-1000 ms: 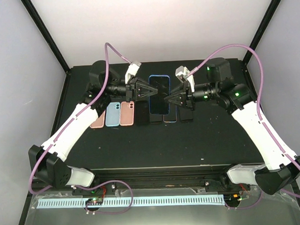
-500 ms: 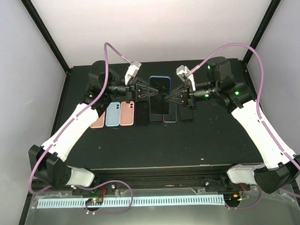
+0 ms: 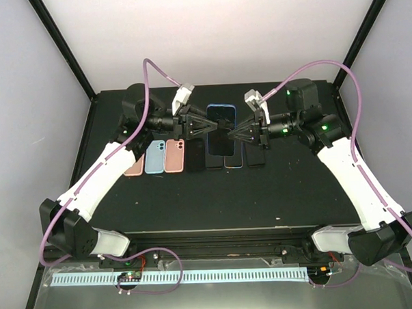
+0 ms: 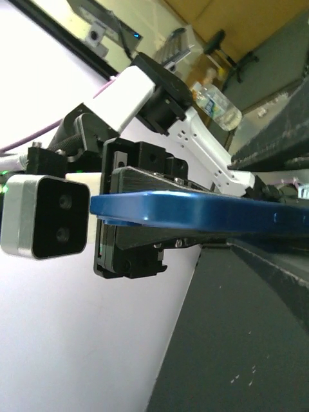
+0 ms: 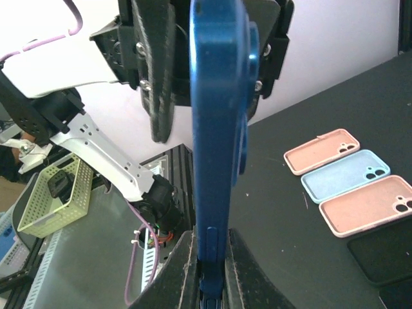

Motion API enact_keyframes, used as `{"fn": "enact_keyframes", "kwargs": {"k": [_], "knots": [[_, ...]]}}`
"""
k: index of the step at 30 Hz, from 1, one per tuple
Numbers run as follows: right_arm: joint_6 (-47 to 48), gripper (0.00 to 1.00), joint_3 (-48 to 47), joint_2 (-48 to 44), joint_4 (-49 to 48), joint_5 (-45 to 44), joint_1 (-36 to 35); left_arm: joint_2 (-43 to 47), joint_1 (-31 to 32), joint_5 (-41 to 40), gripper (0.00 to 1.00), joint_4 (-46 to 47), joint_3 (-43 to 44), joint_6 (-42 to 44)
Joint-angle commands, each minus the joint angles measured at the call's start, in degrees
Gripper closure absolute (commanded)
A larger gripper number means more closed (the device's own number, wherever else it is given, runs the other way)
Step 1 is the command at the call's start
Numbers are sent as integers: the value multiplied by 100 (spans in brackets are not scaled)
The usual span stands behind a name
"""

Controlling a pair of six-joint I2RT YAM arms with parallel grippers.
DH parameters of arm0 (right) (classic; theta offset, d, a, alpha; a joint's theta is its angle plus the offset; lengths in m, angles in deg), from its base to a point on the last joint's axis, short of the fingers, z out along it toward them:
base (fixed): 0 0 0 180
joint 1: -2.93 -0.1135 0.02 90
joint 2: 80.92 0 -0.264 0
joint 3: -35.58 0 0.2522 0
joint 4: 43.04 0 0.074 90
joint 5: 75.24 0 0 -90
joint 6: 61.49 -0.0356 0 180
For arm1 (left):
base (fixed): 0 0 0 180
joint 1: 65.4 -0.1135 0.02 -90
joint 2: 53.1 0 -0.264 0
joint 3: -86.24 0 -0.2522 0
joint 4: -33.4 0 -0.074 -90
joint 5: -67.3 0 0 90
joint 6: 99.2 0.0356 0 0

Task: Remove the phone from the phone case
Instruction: Place the phone at the center of the board.

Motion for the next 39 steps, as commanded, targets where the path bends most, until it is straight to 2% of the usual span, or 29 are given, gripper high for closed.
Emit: {"fn": "enact_keyframes", "kwargs": {"k": [1, 4, 10, 13, 21, 27, 33, 39], "knots": [[60, 99, 95, -74, -149, -9, 136, 41, 1, -169, 63, -258, 178, 101], [83, 99, 140, -113, -100, -23, 210, 63, -35, -227, 49, -482, 188, 266], [410, 99, 149, -41, 425, -136, 519, 148, -232, -541, 13, -1014, 207, 657], [707, 99, 97, 80, 902, -272, 786, 205, -343, -665, 2, -1281, 199, 828], [1781, 99, 32, 588, 2209, -851, 1592, 293, -396, -1022, 1, -1666, 107, 1191], [2390, 99, -30, 1107, 2774, -1573, 2222, 352, -407, -1093, 1, -1702, 31, 1266], [2950, 99, -343, 2055, 3416, -1947, 2758, 321, -422, -1141, 1, -1654, -15, 1210], [3159, 99, -684, 3103, 3729, -1916, 3225, 285, -435, -1193, 1, -1595, -50, 1145]]}}
